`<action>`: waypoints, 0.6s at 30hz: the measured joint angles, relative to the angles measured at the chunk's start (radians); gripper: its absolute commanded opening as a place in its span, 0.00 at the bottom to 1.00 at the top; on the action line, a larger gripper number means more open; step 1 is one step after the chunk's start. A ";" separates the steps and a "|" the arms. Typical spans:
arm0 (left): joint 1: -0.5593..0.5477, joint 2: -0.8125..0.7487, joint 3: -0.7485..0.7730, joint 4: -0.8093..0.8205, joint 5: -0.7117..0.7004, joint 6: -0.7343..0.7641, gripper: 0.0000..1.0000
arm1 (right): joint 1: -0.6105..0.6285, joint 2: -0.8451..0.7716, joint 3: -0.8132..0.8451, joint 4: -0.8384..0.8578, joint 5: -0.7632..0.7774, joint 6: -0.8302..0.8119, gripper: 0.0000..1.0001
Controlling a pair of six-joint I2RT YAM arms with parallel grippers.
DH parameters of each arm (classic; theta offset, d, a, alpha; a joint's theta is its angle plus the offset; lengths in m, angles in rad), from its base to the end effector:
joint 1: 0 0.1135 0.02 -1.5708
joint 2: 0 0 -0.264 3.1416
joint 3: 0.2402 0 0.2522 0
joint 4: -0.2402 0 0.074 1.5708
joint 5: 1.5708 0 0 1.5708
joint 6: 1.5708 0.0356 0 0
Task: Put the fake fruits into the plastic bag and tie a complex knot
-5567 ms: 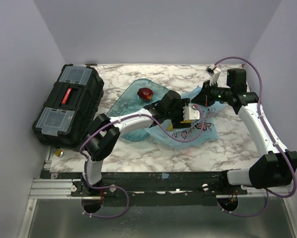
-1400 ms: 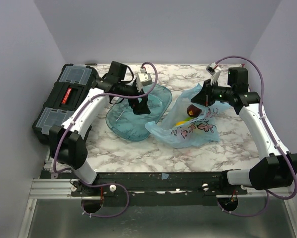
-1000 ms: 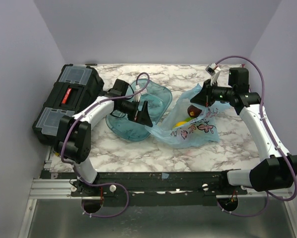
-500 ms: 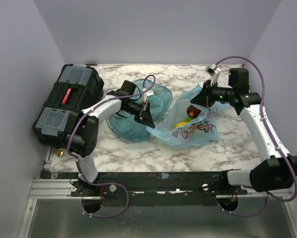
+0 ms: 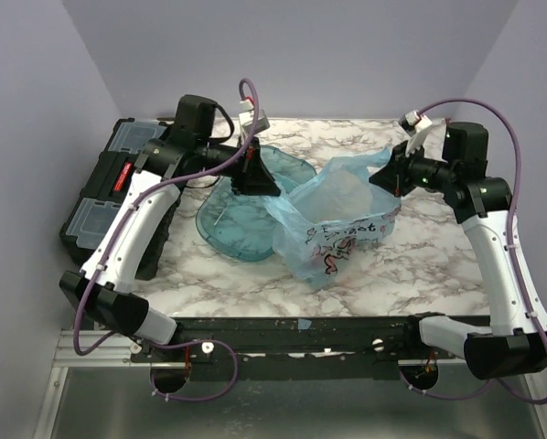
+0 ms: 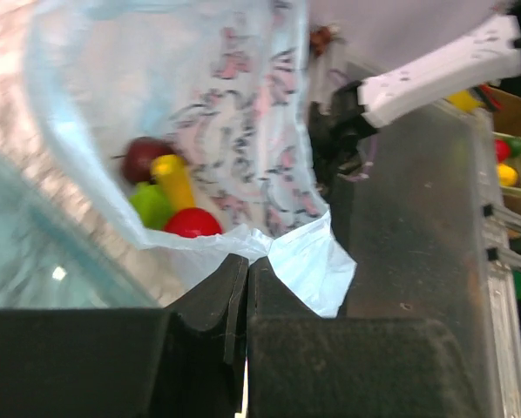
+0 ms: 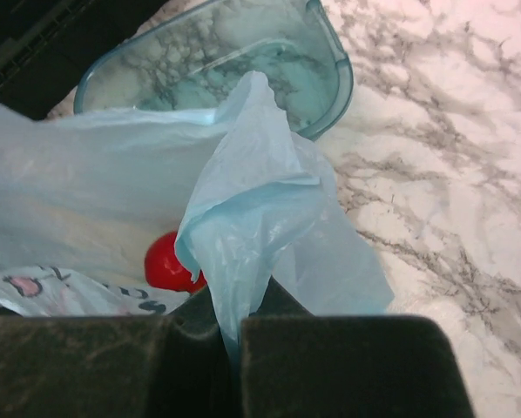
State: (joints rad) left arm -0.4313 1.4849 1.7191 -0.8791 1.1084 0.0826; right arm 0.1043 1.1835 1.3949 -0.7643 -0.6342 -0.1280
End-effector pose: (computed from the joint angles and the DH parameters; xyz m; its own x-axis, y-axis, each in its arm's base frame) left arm 0.2533 -0.1517 0.4377 -0.4752 0.2592 -0.8408 0.8784 0.0851 -0.4702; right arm 0.2311 0.0454 0.4141 -0.4433 -0.1498 -0.8838 -0.6472 0.7356 0.2000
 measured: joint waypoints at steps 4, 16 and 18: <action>0.106 0.006 0.004 -0.055 -0.074 0.034 0.00 | 0.001 0.001 -0.068 0.008 -0.016 0.002 0.05; 0.176 -0.020 -0.084 -0.121 -0.224 0.193 0.00 | 0.003 0.035 -0.077 0.038 -0.050 0.075 0.65; 0.168 -0.054 -0.126 -0.121 -0.231 0.210 0.00 | 0.003 0.024 -0.053 0.039 -0.055 0.088 0.56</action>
State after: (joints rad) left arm -0.2634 1.4307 1.5929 -0.9997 0.8776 0.2924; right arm 0.1078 1.2076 1.3415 -0.7254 -0.6888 -0.0399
